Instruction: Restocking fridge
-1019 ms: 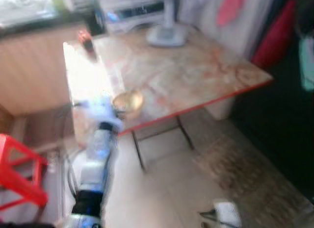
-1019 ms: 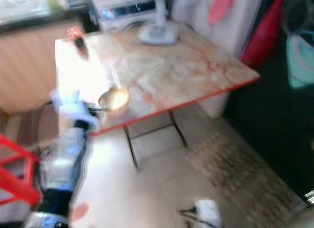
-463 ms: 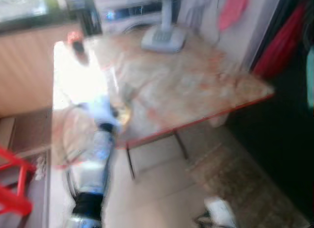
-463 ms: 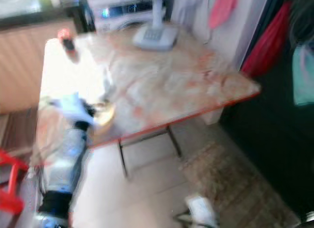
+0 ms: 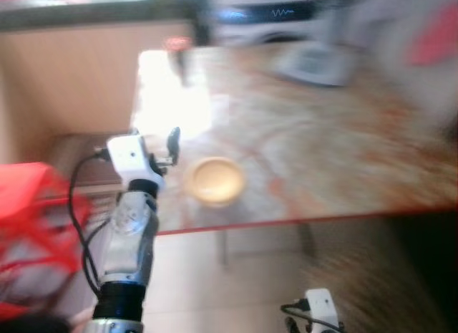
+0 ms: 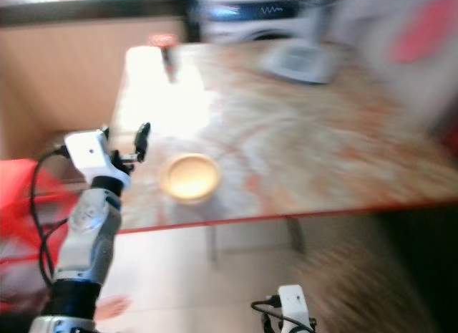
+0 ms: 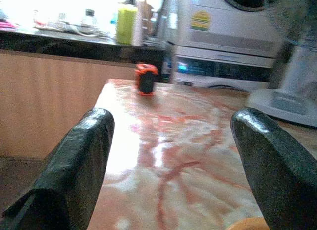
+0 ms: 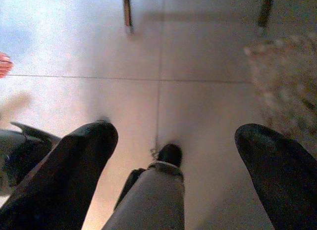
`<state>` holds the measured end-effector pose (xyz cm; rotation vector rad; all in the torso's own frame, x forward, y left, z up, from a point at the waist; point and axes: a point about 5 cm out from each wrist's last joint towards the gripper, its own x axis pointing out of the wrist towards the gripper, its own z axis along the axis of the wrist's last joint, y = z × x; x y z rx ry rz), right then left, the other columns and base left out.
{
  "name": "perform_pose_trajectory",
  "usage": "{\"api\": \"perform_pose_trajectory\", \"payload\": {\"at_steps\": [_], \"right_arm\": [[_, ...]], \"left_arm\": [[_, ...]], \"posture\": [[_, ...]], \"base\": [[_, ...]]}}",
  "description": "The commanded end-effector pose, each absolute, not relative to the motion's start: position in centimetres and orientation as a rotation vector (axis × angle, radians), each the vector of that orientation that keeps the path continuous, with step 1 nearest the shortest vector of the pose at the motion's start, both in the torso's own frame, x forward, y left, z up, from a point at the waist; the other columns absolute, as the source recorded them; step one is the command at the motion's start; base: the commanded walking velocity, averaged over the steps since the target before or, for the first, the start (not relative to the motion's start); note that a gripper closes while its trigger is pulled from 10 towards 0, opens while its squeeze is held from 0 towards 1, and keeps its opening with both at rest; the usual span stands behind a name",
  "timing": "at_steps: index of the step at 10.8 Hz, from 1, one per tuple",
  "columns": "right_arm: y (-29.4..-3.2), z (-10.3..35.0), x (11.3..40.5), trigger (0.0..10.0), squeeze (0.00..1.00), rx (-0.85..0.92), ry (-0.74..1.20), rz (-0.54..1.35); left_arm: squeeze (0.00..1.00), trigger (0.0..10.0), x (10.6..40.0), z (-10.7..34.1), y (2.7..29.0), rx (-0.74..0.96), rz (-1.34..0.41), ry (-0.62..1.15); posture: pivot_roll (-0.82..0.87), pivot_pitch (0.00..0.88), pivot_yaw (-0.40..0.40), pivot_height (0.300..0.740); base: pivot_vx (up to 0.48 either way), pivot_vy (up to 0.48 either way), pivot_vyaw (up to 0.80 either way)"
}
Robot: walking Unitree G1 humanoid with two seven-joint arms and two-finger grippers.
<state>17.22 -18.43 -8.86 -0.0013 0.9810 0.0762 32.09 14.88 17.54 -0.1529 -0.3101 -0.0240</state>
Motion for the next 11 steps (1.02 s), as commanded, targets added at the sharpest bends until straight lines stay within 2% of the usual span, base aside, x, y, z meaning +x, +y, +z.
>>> {"api": "perform_pose_trajectory", "payload": {"at_steps": [1,3,7,8,9,10,11], "right_arm": [[-18.8,-9.2,16.5,10.0,0.00,0.024,1.007,0.047],[-18.8,-9.2,16.5,10.0,0.00,0.026,1.008,0.049],[-18.8,-9.1,16.6,10.0,0.00,0.033,1.003,0.031],[-18.9,-9.2,16.5,10.0,0.00,0.038,1.006,0.013],[-18.9,-9.2,16.5,10.0,0.00,0.045,1.006,0.003],[-19.0,-9.2,16.4,10.0,0.00,0.048,1.006,-0.001],[-19.0,-9.2,16.4,10.0,0.00,0.055,1.006,-0.011]], "left_arm": [[0.00,10.0,32.0,17.1,14.3,-0.155,-0.041,-0.289],[0.00,10.0,32.3,15.4,14.1,-0.224,-0.063,-0.180],[0.00,10.0,31.7,13.4,13.9,-0.244,-0.081,-0.106],[0.00,10.0,31.7,12.6,14.5,-0.384,-0.025,-0.068],[0.00,10.0,31.9,12.6,15.0,-0.427,-0.012,-0.069],[0.00,10.0,31.9,12.9,15.0,-0.393,-0.023,-0.086],[0.00,10.0,31.9,14.6,14.3,-0.139,-0.071,-0.182]], "posture": [[0.00,0.026,0.016,0.740],[0.00,0.025,0.013,0.740],[0.00,0.030,0.010,0.740],[0.00,0.026,0.008,0.740],[0.00,0.026,0.008,0.740],[0.00,0.026,0.007,0.740],[0.01,0.028,0.006,0.740]], "base": [[0.000,0.000,0.00],[0.000,0.000,0.00],[0.000,0.000,0.00],[0.000,0.000,0.00],[0.000,0.000,0.00],[0.000,0.000,0.00],[0.000,0.000,0.00]]}}
